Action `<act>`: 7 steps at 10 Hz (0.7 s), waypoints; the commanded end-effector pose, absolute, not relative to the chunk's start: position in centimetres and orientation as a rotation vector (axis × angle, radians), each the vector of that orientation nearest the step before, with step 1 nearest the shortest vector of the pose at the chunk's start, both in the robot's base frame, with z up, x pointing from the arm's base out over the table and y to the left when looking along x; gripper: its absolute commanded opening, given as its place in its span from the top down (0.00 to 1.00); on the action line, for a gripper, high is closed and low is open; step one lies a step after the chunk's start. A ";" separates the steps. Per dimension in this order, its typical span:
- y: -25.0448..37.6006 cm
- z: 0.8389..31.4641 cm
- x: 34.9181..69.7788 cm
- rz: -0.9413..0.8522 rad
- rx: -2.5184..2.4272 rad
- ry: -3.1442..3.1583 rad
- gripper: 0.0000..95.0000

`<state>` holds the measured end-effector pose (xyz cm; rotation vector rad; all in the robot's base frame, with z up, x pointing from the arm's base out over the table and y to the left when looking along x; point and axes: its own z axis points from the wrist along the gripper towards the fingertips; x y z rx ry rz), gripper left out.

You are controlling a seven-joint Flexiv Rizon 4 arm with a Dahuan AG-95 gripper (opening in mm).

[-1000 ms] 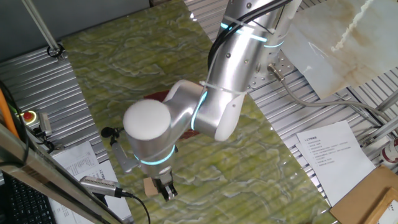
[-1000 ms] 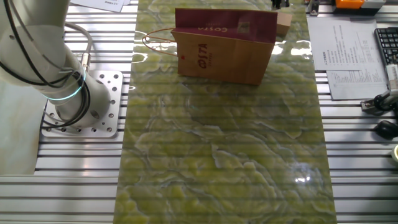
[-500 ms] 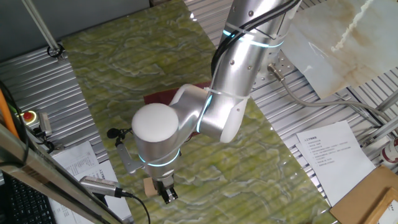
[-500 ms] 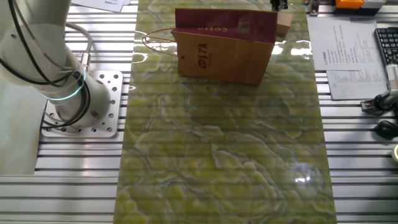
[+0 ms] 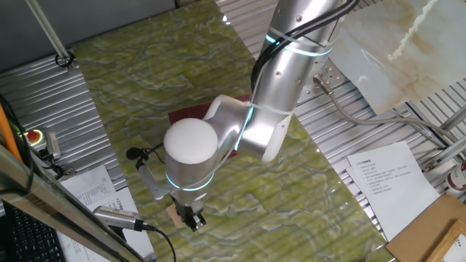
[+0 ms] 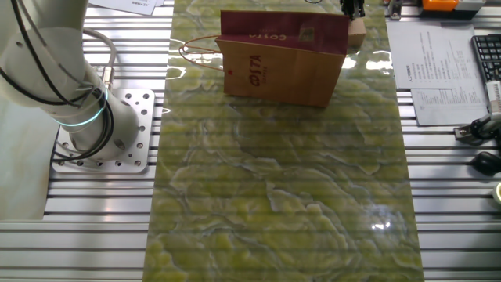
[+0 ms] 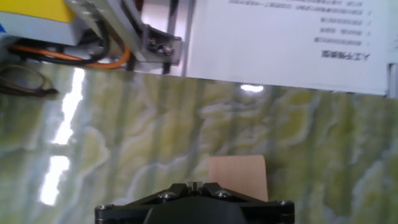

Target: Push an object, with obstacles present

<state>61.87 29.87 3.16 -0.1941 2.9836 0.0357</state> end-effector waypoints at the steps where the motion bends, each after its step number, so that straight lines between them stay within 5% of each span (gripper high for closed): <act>1: 28.6 3.1 62.0 -0.008 -0.235 2.971 1.00; 7: 25.8 3.1 62.0 -0.037 -0.285 2.962 1.00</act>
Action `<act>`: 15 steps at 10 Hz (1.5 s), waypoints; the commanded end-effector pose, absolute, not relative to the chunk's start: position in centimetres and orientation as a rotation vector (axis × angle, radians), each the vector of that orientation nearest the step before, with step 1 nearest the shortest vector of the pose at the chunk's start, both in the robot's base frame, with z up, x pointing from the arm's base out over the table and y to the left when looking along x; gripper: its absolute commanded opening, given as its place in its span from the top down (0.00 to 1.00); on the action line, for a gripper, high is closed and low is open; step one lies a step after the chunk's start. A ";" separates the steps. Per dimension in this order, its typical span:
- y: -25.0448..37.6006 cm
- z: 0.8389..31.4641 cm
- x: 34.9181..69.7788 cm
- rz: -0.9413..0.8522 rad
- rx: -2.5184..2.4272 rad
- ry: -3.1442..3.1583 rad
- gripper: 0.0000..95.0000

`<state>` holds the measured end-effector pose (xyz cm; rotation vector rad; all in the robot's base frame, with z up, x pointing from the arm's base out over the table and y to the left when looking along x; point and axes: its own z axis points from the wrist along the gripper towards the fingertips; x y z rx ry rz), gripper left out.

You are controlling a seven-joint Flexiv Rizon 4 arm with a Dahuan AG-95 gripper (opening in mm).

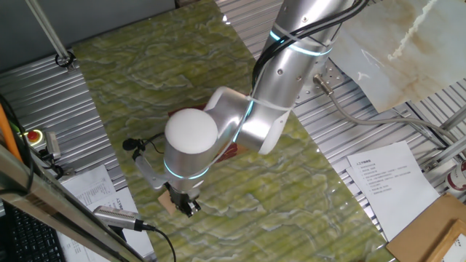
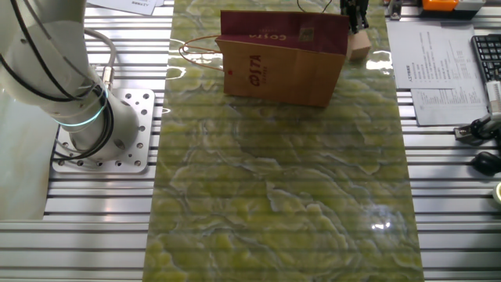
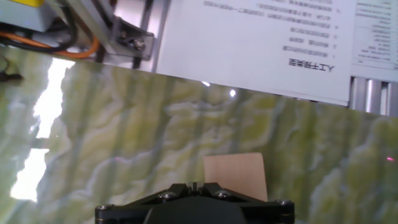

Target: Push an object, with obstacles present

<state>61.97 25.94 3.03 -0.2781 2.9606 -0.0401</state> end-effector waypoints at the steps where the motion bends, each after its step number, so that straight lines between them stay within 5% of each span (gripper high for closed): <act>1: 25.3 3.2 62.0 -0.038 -0.292 2.964 1.00; 15: 23.0 3.8 61.7 -0.042 -0.304 2.966 1.00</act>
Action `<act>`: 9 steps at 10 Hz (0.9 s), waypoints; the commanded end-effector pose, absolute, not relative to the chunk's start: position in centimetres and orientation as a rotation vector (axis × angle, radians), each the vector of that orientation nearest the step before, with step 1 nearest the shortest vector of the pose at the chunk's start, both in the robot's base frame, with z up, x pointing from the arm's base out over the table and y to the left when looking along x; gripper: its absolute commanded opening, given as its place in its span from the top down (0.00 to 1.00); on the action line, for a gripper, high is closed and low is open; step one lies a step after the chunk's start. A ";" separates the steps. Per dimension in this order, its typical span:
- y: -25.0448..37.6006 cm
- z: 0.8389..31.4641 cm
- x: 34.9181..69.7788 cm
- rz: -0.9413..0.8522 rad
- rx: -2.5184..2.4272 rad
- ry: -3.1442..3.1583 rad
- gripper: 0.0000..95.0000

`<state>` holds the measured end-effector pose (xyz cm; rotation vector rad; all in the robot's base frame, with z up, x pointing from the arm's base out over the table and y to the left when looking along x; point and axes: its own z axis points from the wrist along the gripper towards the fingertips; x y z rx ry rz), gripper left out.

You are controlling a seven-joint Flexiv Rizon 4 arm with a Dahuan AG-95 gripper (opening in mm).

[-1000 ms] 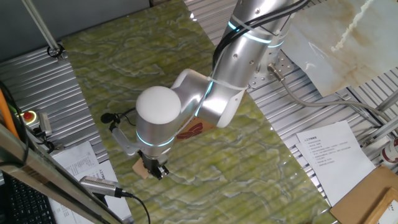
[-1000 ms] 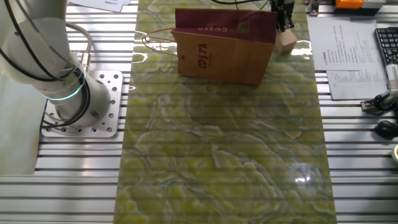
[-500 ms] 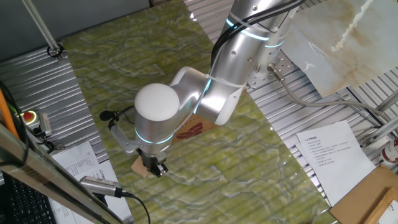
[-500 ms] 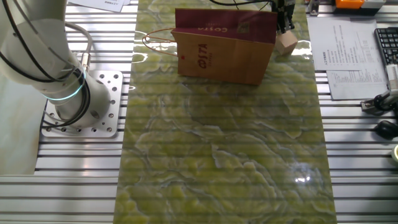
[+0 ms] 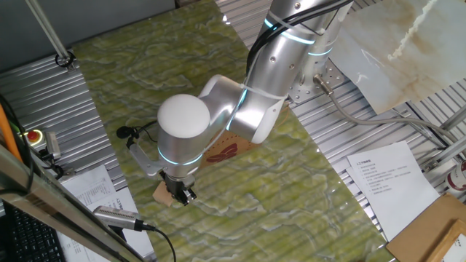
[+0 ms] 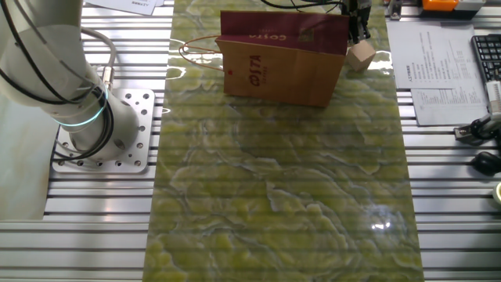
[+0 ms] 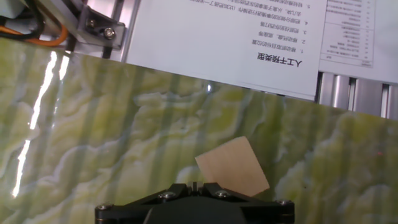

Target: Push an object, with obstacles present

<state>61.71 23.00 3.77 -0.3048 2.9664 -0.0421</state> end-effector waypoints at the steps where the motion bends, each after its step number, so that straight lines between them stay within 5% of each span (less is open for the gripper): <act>1: 22.8 3.8 61.7 -0.043 -0.306 2.966 1.00; 9: 22.1 3.9 61.5 -0.039 -0.295 2.968 1.00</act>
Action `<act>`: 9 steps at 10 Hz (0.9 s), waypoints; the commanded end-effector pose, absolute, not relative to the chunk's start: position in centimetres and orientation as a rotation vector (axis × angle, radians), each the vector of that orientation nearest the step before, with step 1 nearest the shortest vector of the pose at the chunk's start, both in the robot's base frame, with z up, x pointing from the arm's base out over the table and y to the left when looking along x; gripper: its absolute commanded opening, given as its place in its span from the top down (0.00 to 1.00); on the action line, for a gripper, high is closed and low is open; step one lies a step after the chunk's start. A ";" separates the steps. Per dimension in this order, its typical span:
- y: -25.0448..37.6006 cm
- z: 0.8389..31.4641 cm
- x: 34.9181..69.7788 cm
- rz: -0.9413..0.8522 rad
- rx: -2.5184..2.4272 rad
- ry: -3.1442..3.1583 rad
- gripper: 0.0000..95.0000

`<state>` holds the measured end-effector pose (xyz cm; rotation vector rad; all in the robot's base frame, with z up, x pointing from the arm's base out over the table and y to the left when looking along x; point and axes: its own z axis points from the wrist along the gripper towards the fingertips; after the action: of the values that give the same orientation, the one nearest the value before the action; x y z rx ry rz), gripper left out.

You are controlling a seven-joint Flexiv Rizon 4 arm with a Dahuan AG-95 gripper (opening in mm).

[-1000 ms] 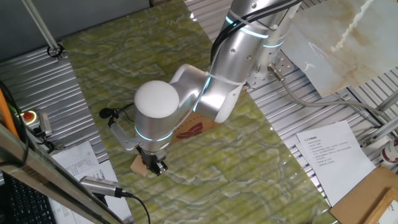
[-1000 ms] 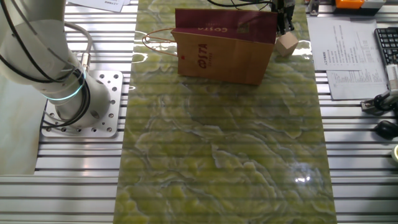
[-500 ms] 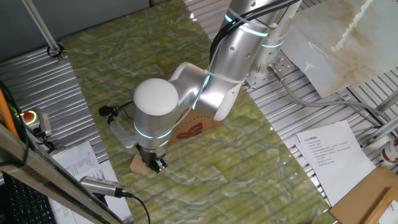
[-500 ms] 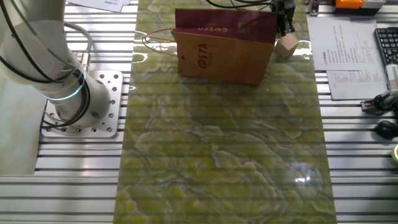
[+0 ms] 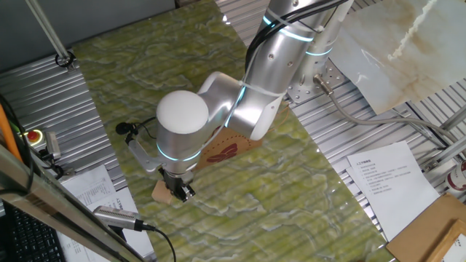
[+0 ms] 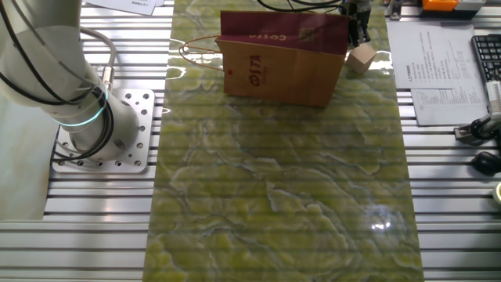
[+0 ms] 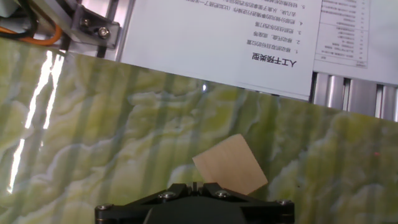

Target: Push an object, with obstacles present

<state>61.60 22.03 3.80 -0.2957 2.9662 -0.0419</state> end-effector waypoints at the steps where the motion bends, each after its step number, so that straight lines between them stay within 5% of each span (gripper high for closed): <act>1: 22.1 3.9 61.5 -0.032 -0.292 2.966 1.00; 9: 24.3 5.7 61.8 0.023 -0.225 3.022 1.00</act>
<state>61.87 24.14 5.69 -0.2236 3.0142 0.0208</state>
